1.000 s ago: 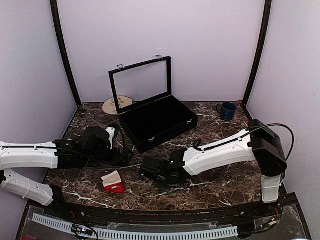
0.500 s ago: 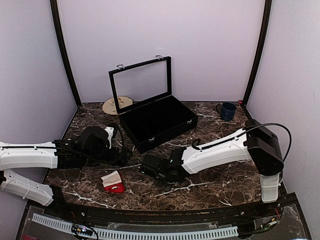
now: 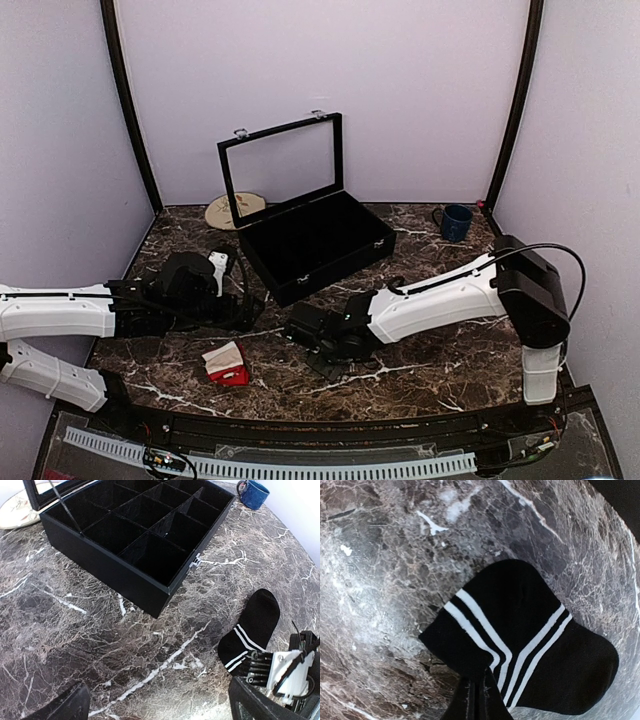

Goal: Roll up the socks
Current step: Roll the sock at the center of the board.

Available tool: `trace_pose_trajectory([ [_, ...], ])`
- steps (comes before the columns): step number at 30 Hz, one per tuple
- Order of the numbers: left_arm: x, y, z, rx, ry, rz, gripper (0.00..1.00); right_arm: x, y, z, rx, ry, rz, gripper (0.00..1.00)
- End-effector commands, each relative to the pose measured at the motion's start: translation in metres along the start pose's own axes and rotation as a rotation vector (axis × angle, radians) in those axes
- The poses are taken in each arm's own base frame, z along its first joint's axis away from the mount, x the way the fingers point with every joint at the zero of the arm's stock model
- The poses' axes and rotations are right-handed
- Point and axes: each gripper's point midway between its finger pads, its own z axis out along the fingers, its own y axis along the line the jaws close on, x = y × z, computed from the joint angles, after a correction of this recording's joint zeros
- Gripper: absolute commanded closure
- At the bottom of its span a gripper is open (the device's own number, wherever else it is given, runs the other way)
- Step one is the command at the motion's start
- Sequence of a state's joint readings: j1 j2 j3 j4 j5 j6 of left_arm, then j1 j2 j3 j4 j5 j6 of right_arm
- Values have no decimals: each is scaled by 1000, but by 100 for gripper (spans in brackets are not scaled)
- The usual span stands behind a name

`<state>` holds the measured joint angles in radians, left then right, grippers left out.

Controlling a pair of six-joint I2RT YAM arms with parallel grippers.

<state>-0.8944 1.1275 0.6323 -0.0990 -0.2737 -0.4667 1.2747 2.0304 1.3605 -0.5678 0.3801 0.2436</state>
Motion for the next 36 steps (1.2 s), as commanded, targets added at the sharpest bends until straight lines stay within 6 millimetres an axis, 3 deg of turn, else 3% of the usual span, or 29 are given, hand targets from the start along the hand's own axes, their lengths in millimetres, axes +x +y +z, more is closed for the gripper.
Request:
trace_pose_trajectory([
  [1, -4, -5, 0, 39, -24, 37, 1, 0, 10, -5, -135, -12, 91, 100],
  [10, -2, -17, 7, 89, -9, 66, 1, -3, 18, -18, -315, -51, 261, 100],
  [19, -3, -27, 12, 129, 0, 104, 1, -20, 19, -36, -433, -122, 381, 100],
  [30, 2, -48, 21, 220, 44, 218, 1, 12, 18, -23, -534, -66, 565, 100],
  [36, 10, -61, 27, 277, 76, 284, 1, 15, 16, -23, -597, -90, 664, 100],
])
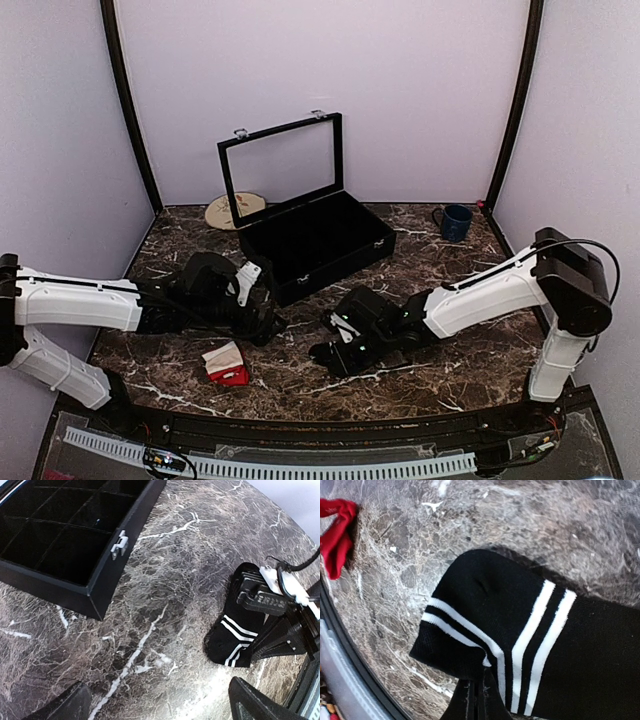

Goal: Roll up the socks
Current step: Roll the sock at the center of the board.

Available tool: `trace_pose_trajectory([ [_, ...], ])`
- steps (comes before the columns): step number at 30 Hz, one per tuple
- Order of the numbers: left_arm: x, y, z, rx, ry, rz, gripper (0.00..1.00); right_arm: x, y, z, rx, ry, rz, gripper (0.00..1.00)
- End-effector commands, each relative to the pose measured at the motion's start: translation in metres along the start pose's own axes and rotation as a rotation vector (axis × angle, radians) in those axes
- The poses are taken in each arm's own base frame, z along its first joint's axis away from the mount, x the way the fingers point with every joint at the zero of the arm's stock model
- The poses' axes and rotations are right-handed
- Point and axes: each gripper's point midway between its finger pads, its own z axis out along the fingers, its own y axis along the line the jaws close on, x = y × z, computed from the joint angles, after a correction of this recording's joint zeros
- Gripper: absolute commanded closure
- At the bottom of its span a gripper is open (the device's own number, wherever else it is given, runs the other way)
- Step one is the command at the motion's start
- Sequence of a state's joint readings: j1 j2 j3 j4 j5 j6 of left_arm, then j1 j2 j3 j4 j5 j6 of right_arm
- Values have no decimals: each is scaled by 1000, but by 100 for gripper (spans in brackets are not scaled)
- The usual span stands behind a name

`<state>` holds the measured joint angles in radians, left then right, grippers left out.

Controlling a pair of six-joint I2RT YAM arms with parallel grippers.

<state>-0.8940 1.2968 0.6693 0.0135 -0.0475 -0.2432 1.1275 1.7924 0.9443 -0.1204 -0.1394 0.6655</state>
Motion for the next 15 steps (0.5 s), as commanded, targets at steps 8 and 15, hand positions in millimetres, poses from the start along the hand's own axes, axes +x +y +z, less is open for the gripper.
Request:
trace_pose_trajectory([
  [8, -5, -36, 5, 104, -38, 235, 1, -16, 6, -24, -187, -75, 215, 100],
  [15, -6, -69, 10, 122, -115, 442, 2, -16, -2, -34, -245, -64, 327, 100],
])
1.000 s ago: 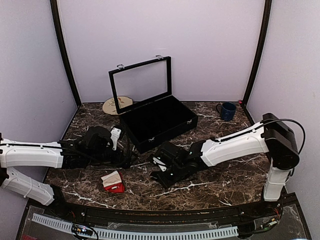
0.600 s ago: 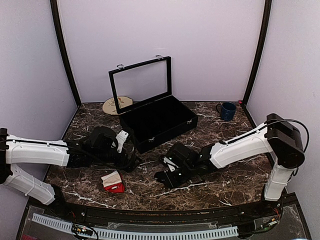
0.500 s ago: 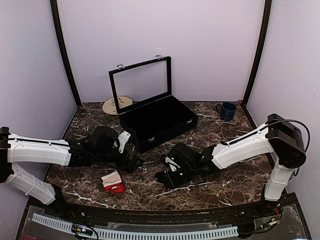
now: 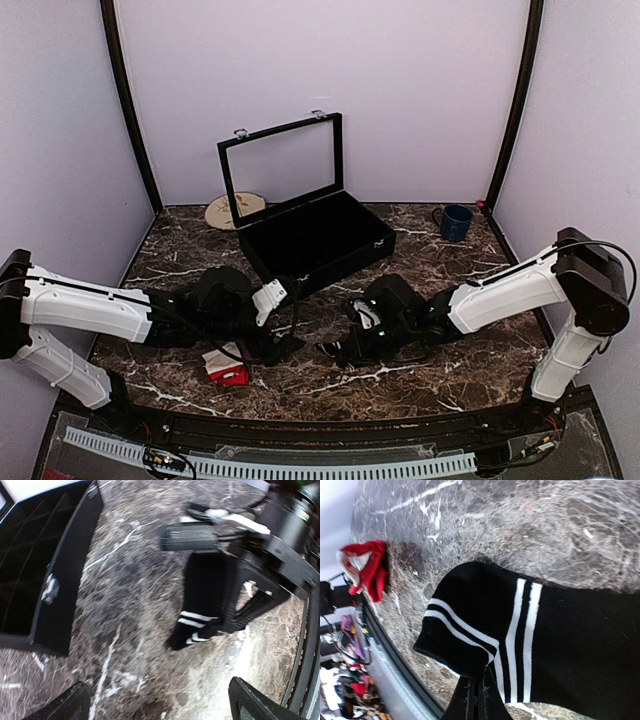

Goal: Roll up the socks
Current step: Roll the sock at the center of the board.

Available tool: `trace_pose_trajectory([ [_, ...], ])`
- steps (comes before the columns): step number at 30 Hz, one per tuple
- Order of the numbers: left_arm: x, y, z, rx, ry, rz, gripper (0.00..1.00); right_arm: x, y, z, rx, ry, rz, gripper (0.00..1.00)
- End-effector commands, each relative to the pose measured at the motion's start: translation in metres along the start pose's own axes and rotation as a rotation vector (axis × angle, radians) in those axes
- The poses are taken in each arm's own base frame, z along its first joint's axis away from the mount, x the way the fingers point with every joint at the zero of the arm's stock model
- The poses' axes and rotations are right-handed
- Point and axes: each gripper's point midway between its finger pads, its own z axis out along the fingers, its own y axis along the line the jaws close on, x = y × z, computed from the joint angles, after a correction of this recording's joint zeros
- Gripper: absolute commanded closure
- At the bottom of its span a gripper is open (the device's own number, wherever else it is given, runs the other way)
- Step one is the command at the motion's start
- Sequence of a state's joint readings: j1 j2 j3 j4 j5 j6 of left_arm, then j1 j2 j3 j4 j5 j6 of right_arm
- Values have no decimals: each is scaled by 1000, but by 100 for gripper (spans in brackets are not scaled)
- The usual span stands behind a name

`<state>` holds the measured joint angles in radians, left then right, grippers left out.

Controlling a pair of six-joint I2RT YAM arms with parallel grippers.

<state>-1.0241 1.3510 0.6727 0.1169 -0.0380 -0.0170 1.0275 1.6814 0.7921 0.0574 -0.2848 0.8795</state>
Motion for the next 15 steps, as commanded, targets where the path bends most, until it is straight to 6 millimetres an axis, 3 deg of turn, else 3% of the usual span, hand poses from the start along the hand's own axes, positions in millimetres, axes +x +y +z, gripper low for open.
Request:
trace_pose_trajectory([
  [1, -13, -17, 7, 2, -71, 162, 2, -3, 7, -9, -80, 0, 78, 100],
  [10, -10, -37, 19, -33, -133, 469, 5, 10, -3, -3, -85, 60, 147, 100],
  [15, 3, -50, 21, -19, -161, 693, 3, 13, -4, -3, -90, 79, 166, 100],
])
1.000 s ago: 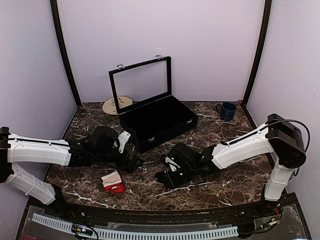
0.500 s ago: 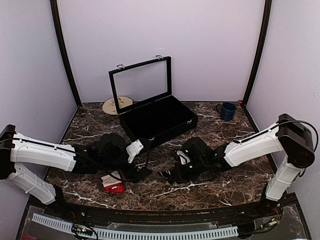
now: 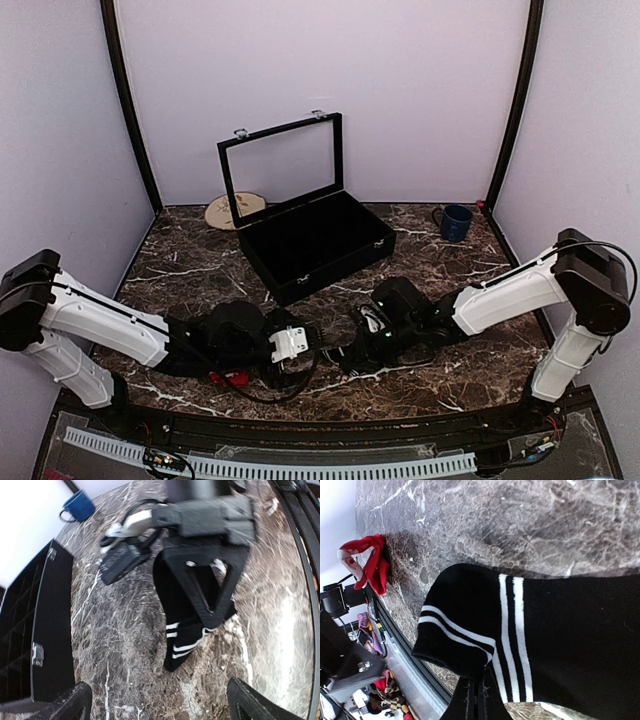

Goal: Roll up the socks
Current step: Roll the sock at the center of the board.

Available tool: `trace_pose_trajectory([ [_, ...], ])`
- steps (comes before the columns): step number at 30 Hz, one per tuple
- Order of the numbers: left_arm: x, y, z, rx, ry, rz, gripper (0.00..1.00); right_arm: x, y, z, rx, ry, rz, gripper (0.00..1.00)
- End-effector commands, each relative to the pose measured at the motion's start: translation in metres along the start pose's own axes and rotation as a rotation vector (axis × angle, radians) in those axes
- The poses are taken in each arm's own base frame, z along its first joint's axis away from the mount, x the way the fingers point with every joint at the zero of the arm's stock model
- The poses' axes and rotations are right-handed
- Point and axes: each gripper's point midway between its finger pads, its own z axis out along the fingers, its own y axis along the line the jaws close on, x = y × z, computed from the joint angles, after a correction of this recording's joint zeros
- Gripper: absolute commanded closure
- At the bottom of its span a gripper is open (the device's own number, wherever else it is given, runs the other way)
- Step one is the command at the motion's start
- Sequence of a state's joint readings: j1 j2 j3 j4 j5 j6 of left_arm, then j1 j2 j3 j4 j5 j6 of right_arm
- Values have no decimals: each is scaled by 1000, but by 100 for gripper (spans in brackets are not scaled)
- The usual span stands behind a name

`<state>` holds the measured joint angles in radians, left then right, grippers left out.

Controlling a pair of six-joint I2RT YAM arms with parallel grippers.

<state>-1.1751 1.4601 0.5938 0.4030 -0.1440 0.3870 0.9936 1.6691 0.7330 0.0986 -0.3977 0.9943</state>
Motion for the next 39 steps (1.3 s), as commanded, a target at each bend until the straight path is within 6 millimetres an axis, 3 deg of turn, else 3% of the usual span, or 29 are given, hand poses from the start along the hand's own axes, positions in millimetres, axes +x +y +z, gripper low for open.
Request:
trace_pose_trajectory([
  [1, -2, -12, 1, -3, -60, 256, 3, 0, 1, 1, -30, 15, 30, 100],
  [5, -2, -33, -5, 51, -150, 434, 3, 2, 0, 0, -35, 28, 39, 100],
  [19, -9, -22, 32, -68, -109, 612, 22, 13, -3, -3, -40, 81, 58, 100],
  [28, -7, -23, 50, -60, -70, 640, 30, 17, 1, -2, -64, 117, 72, 100],
  [32, -3, -25, 53, -42, -46, 657, 43, 17, 3, -3, -65, 126, 70, 100],
  [39, 5, -30, 54, -4, -16, 646, 46, 21, -1, -6, -62, 135, 77, 100],
])
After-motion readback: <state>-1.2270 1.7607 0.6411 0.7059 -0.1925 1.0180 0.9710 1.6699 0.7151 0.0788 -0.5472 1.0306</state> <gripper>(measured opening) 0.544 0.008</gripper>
